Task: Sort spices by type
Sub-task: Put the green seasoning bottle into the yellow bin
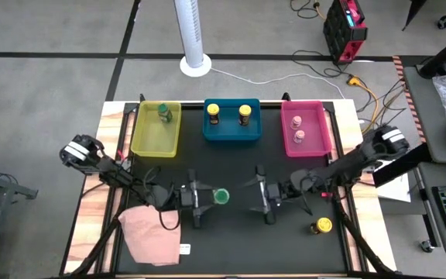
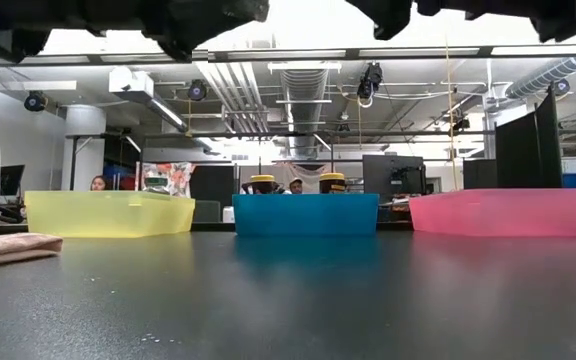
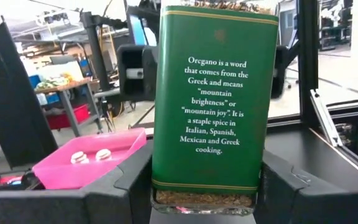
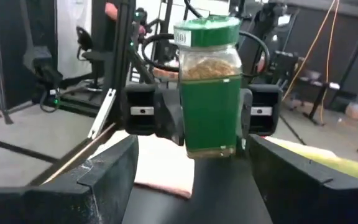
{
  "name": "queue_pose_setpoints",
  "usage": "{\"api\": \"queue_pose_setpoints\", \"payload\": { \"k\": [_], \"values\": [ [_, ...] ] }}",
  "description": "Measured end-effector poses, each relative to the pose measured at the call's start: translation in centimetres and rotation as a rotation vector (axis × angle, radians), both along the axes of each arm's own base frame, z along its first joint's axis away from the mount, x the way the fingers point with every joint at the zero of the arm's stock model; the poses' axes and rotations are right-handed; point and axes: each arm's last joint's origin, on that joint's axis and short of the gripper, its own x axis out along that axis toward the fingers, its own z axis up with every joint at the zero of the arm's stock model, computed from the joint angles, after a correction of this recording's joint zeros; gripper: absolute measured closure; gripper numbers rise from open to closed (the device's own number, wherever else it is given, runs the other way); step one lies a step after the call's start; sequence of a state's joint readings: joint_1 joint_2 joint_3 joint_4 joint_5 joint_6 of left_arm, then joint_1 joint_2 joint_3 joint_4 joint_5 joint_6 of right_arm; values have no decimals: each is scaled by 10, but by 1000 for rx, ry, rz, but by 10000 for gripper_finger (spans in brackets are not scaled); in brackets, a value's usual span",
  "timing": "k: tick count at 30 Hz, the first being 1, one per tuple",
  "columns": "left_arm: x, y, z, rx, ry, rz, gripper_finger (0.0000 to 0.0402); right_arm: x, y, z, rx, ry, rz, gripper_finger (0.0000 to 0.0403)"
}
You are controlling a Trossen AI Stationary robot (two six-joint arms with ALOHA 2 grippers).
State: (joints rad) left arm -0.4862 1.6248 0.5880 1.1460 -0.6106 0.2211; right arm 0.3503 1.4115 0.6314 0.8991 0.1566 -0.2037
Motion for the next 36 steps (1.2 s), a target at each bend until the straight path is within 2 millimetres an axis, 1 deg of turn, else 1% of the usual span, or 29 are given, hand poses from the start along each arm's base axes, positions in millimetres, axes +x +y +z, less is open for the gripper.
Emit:
{"api": "queue_pose_setpoints", "payload": {
  "k": [4, 8, 13, 16, 19, 21, 23, 26, 28, 29, 30, 32, 34, 35, 36],
  "values": [
    [9, -4, 4, 32, -7, 5, 224, 15, -1, 0, 0, -38, -20, 105],
    [15, -6, 4, 44, -3, 3, 224, 26, -1, 2, -3, -43, -31, 91],
    [23, -9, 4, 42, -7, -11, 224, 35, 3, 4, -38, -57, -28, 79],
    [24, -9, 4, 41, -12, -12, 224, 37, 3, 5, -71, -49, -14, 83],
    [25, -8, 3, 29, -7, -9, 224, 39, 4, 7, -85, -52, -1, 102],
    [25, -8, 2, 29, -4, -8, 224, 41, 5, 8, -94, -59, 6, 124],
    [26, -8, 2, 28, -3, -7, 224, 44, 6, 8, -112, -59, 11, 152],
    [26, -8, 3, 33, 1, -8, 224, 50, 8, 7, -132, -47, 13, 206],
    [26, -8, 3, 27, 3, 1, 223, 51, 8, 7, -136, -35, 8, 213],
    [26, -8, 3, 8, 1, 15, 210, 51, 8, 7, -138, -26, 9, 213],
    [26, -8, 3, -19, -1, 44, 184, 51, 8, 8, -147, -21, 9, 213],
    [25, -6, 2, -52, 2, 121, 117, 51, 6, 8, -159, 1, -18, 213],
    [23, -6, 2, -44, 19, 152, 49, 49, 5, 9, -166, 28, -39, 213],
    [23, -7, 2, -30, 30, 149, 29, 47, 5, 9, -168, 46, -47, 213],
    [22, -7, 2, -23, 42, 150, 20, 46, 4, 10, -171, 69, -53, 213]
  ]
}}
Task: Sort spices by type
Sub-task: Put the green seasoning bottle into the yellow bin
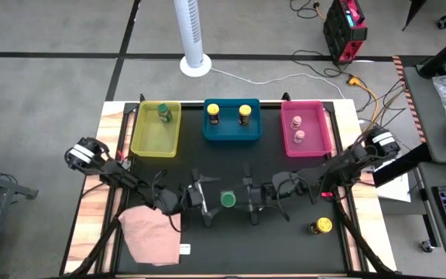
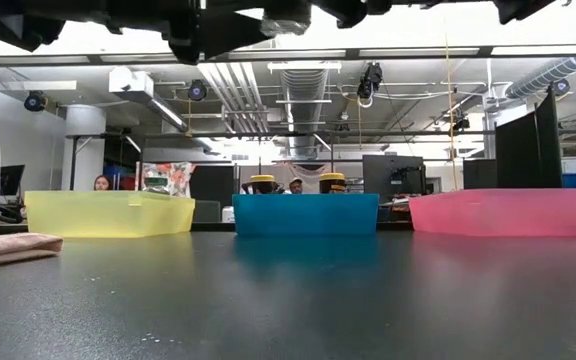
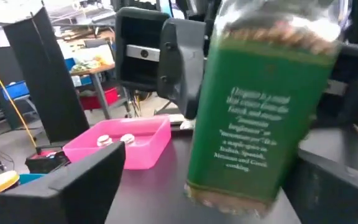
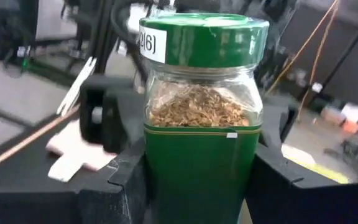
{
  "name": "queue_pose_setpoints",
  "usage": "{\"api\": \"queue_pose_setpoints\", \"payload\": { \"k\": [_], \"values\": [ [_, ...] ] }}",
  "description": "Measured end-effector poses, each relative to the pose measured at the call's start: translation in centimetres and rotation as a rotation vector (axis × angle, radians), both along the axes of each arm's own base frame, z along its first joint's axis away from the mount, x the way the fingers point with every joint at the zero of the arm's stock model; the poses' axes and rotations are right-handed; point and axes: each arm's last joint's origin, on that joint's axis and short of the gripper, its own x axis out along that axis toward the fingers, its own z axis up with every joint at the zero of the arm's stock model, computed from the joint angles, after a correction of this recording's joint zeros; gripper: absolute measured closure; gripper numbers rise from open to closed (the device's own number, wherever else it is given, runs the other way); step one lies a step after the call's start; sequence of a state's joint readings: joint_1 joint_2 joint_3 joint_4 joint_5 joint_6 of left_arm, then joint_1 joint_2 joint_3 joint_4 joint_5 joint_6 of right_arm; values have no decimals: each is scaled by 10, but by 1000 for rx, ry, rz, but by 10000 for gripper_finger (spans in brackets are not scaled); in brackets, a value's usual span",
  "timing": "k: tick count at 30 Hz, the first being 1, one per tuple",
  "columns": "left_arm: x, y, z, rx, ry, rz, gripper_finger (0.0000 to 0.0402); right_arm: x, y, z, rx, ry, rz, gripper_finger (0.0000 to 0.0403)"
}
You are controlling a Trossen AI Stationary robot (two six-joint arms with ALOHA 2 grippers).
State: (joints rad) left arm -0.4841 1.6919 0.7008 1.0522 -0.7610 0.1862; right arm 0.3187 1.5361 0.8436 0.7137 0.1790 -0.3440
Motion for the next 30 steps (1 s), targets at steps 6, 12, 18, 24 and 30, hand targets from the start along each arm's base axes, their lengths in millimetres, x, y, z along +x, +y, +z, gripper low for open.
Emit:
{"api": "queue_pose_setpoints", "payload": {
  "k": [6, 12, 18, 24, 30],
  "values": [
    [-4, -3, 7, 54, 29, -5, 86, -15, -6, 6, 2, 154, -82, 213],
    [-7, -2, 17, 83, 12, -10, 130, -28, -13, -4, 3, 337, -221, 213],
    [-5, 8, 22, 45, -12, 14, 130, -23, -12, -15, 6, 362, -258, 213],
    [3, 17, 17, 3, -13, -81, 113, -22, -13, -15, 9, 349, -260, 213],
    [5, 20, 17, -7, -21, -148, 101, -22, -13, -14, 10, 346, -261, 213]
  ]
}}
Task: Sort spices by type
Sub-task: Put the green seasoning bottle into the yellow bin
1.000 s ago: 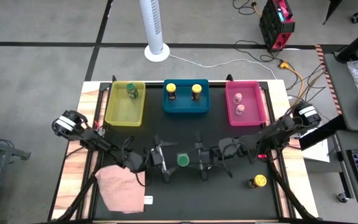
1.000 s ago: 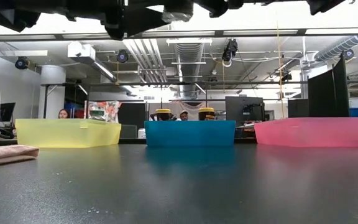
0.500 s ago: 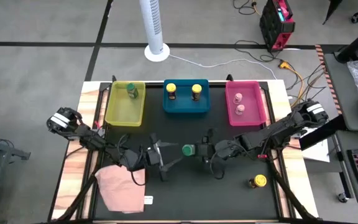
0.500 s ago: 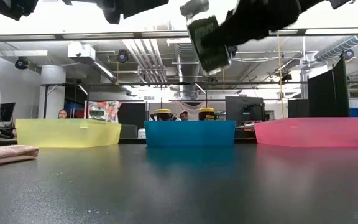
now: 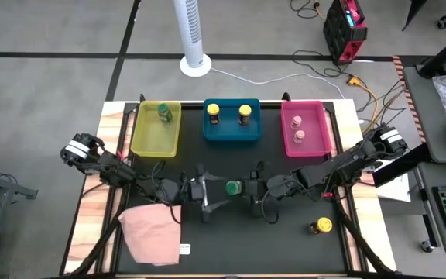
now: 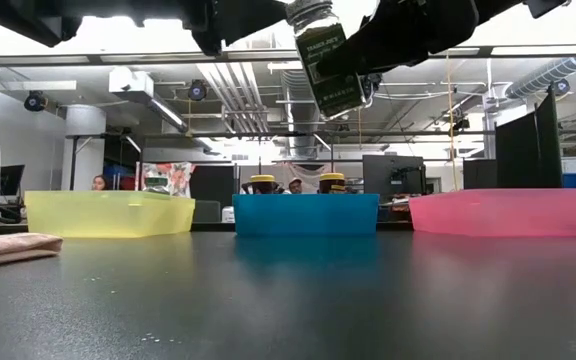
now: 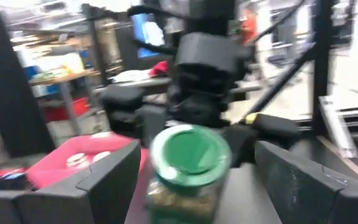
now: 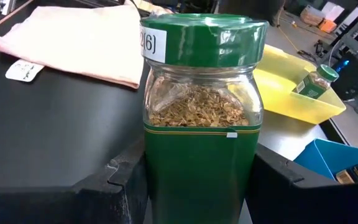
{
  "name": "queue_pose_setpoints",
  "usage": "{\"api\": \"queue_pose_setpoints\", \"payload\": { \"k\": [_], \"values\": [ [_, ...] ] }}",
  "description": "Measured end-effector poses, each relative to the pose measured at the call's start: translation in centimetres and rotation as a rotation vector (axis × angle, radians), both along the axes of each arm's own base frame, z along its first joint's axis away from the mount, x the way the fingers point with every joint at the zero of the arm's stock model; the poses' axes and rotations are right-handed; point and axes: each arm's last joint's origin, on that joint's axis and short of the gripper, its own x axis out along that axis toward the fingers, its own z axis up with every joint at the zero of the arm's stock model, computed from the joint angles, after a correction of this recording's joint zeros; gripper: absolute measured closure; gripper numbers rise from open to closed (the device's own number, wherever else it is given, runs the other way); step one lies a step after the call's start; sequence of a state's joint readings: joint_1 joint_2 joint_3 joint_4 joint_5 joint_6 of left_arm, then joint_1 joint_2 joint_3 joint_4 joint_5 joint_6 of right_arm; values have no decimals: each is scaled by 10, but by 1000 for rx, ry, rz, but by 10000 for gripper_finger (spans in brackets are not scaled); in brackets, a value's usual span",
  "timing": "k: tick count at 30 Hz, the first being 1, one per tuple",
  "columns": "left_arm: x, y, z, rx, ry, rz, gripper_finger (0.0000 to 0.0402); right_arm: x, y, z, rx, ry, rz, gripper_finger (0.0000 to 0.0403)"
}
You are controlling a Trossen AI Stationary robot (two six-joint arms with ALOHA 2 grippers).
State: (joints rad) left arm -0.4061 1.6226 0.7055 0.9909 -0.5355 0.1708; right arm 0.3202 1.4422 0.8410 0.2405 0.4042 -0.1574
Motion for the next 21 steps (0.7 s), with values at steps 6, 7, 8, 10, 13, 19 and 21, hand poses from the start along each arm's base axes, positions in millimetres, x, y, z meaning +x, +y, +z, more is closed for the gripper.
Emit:
{"api": "queue_pose_setpoints", "payload": {
  "k": [6, 7, 8, 10, 13, 19, 21],
  "values": [
    [6, 9, -2, -22, -11, -21, 100, 0, 0, 0, 0, -4, 0, 213],
    [7, 11, -4, -21, -6, -14, 100, 0, 0, 0, -1, -3, 1, 213],
    [8, 12, -6, -25, -11, -8, 100, 0, 0, 0, 0, -4, 0, 213],
    [10, 13, -8, -29, -22, -6, 100, 0, 0, 0, 0, -4, 0, 213],
    [17, 12, -9, -21, -25, -18, 100, 0, 0, 0, -1, -4, 0, 213],
    [36, 6, -7, 64, -2, -11, 100, 0, 0, 0, 0, -2, -1, 213],
    [38, 5, -6, 84, 10, -11, 100, 0, 0, 0, -1, 1, 0, 213]
  ]
}}
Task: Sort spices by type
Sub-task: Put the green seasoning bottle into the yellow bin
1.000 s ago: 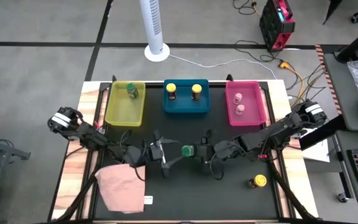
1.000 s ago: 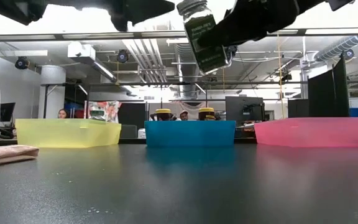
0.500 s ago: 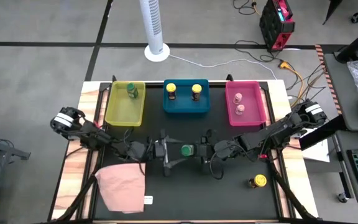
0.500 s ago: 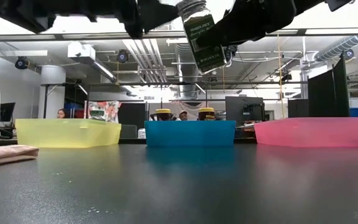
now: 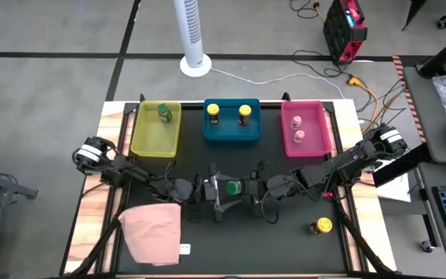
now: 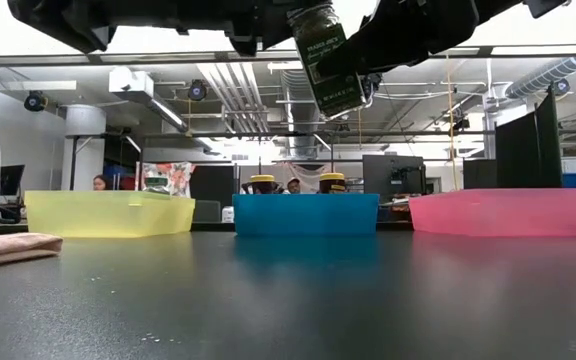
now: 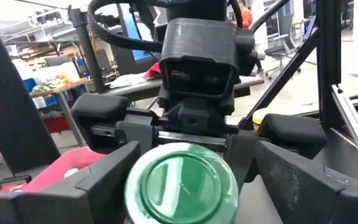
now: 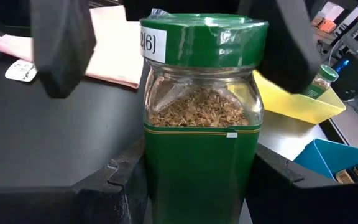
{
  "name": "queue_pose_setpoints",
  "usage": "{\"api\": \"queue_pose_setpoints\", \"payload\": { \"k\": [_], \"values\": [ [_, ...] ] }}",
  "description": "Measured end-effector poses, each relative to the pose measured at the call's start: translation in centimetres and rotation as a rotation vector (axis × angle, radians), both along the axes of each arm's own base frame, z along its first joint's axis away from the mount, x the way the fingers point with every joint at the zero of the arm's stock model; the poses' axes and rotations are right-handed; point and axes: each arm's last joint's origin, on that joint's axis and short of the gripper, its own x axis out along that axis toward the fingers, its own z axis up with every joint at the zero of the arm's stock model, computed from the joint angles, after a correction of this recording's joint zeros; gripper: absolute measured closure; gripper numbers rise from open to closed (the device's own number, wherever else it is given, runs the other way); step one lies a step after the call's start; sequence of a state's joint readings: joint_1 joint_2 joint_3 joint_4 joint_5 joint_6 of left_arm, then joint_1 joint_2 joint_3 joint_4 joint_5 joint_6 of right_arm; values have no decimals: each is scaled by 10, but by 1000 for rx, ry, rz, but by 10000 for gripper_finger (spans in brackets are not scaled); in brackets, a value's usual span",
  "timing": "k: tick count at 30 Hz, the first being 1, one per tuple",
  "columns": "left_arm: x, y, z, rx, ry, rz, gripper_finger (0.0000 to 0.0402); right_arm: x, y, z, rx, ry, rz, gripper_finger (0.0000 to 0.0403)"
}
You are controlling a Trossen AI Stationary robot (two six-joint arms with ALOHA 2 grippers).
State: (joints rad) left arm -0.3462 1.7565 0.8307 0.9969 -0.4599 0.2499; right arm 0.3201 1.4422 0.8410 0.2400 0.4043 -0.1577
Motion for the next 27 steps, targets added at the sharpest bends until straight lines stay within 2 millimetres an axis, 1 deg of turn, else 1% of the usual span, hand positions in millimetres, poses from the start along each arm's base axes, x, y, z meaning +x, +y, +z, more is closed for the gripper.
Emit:
{"api": "queue_pose_setpoints", "payload": {
  "k": [4, 7, 9, 12, 13, 15, 18, 21, 23, 27],
  "values": [
    [0, 0, 2, 5, 5, 1, 106, 0, 0, 0, 0, 1, 0, 213],
    [-1, 0, 1, 2, 9, 2, 127, 0, 0, 0, -1, 2, 1, 213],
    [-1, 0, 0, -1, 14, 4, 152, 0, 0, 0, 0, 3, 4, 213],
    [-1, 1, 0, -2, 14, 10, 212, 0, 0, 0, 3, 4, 7, 213],
    [-1, 1, 0, -1, 14, 10, 219, 0, 0, 0, 3, 4, 8, 209],
    [-1, 1, 0, 3, 16, 9, 219, 0, 0, 0, 7, 3, 6, 189],
    [-1, 1, 0, 5, 25, 33, 219, 0, 0, 0, 24, -4, -4, 144],
    [-4, 3, -2, 2, 63, 152, 219, -1, 0, 4, 48, -14, -14, 108],
    [-7, 5, 2, -6, 74, 217, 219, -3, -2, 6, 60, -12, -31, 91],
    [-16, 11, 13, -16, 95, 390, 219, -13, -5, 12, 88, 27, -71, 75]
  ]
}}
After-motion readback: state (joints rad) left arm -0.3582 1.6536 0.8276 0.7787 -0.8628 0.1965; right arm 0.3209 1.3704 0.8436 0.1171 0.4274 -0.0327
